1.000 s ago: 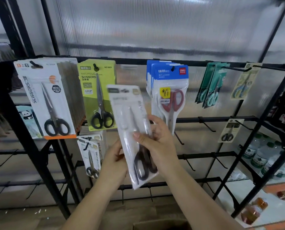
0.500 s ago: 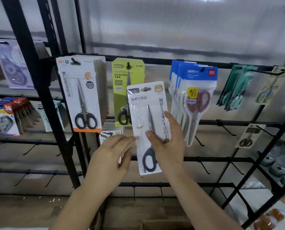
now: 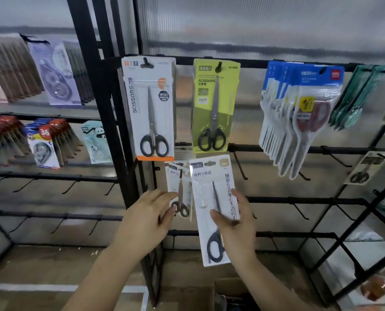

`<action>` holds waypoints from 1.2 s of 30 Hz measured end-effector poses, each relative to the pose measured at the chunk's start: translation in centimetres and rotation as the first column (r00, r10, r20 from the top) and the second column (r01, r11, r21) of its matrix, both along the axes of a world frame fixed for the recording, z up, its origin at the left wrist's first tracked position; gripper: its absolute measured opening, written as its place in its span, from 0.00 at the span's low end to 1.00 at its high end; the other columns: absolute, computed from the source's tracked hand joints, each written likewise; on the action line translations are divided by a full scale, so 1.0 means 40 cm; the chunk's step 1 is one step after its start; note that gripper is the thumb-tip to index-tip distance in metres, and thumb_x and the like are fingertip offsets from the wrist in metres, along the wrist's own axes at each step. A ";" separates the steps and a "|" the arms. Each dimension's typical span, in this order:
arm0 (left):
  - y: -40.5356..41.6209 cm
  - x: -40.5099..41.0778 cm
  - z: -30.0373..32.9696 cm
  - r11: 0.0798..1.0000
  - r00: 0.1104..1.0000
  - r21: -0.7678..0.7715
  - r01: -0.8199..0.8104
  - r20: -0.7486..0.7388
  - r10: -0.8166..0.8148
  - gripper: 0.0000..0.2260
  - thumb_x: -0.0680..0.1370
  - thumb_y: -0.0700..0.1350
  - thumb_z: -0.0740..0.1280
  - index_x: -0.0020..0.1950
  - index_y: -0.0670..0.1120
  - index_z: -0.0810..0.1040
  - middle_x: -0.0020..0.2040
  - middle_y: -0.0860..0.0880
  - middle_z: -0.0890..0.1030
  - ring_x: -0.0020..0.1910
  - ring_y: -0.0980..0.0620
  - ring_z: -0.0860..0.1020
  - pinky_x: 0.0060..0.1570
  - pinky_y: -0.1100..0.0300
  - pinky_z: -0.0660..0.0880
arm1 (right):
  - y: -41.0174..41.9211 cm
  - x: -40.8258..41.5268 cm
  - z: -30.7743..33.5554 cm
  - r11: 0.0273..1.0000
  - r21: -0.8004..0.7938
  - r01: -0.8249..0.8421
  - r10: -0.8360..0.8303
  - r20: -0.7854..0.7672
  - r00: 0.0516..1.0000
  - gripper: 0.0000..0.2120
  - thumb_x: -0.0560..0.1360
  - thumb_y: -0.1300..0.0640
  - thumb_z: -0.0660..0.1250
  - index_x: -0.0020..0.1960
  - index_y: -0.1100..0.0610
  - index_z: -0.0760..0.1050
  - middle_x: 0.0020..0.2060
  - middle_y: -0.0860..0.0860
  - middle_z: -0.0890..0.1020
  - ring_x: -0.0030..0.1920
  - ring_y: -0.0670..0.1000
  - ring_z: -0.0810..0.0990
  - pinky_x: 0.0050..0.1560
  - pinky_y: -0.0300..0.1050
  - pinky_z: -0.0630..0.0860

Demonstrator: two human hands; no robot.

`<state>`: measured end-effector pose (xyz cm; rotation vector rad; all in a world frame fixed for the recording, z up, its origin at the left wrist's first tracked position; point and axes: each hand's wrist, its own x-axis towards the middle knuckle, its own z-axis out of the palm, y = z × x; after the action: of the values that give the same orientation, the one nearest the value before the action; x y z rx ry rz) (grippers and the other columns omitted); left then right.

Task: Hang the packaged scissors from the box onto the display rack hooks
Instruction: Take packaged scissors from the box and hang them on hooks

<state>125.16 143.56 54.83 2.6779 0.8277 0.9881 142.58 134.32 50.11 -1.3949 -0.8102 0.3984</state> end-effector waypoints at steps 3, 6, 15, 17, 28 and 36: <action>0.021 -0.018 -0.061 0.999 0.998 -0.030 0.010 -0.064 -0.012 0.13 0.72 0.43 0.65 0.55 0.46 0.81 0.47 0.50 0.82 0.44 0.49 0.81 0.39 0.60 0.79 | 0.007 -0.048 -0.052 0.989 -0.148 -0.011 0.013 0.013 1.000 0.25 0.71 0.66 0.71 0.63 0.48 0.69 0.58 0.49 0.75 0.51 0.40 0.79 0.48 0.34 0.78; 0.045 -0.029 -0.104 0.998 0.992 -0.066 0.015 -0.126 -0.023 0.14 0.71 0.39 0.70 0.56 0.46 0.81 0.47 0.50 0.81 0.44 0.49 0.80 0.38 0.63 0.75 | 0.051 -0.080 -0.075 0.964 -0.265 0.004 0.029 0.123 0.992 0.29 0.72 0.61 0.71 0.70 0.48 0.66 0.56 0.45 0.74 0.57 0.43 0.75 0.56 0.36 0.74; 0.073 -0.039 -0.128 0.990 0.990 -0.134 0.047 -0.127 -0.064 0.13 0.75 0.41 0.68 0.59 0.48 0.80 0.48 0.51 0.80 0.47 0.50 0.78 0.41 0.59 0.75 | 0.158 -0.094 -0.106 0.945 -0.293 0.148 -0.041 0.343 0.939 0.37 0.70 0.58 0.74 0.74 0.57 0.60 0.47 0.58 0.73 0.45 0.51 0.73 0.53 0.43 0.75; 0.077 -0.033 -0.128 0.986 0.990 -0.156 0.058 -0.117 -0.077 0.13 0.76 0.41 0.67 0.60 0.47 0.79 0.50 0.50 0.80 0.48 0.49 0.78 0.43 0.57 0.77 | 0.161 -0.097 -0.118 0.947 -0.292 0.136 -0.027 0.351 0.936 0.37 0.71 0.58 0.73 0.74 0.58 0.59 0.48 0.59 0.73 0.46 0.52 0.73 0.52 0.39 0.74; 0.110 0.005 -0.121 0.979 0.991 -0.193 0.063 -0.100 -0.083 0.12 0.76 0.41 0.67 0.59 0.47 0.80 0.49 0.50 0.80 0.49 0.49 0.78 0.43 0.54 0.78 | 0.203 -0.080 -0.137 0.944 -0.323 0.074 0.021 0.281 0.959 0.34 0.72 0.54 0.72 0.74 0.57 0.62 0.51 0.56 0.74 0.47 0.49 0.76 0.54 0.44 0.76; 0.116 0.016 -0.124 0.976 0.991 -0.213 0.055 -0.105 -0.079 0.11 0.75 0.40 0.68 0.56 0.48 0.81 0.46 0.50 0.81 0.44 0.50 0.78 0.38 0.62 0.74 | 0.299 -0.032 -0.098 0.809 -0.586 0.035 0.154 0.269 0.951 0.36 0.76 0.48 0.65 0.77 0.49 0.50 0.62 0.59 0.71 0.56 0.56 0.74 0.53 0.43 0.73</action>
<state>125.79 148.20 49.85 2.5796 0.8070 0.6977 141.31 146.30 46.19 -2.0534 -1.0383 0.5178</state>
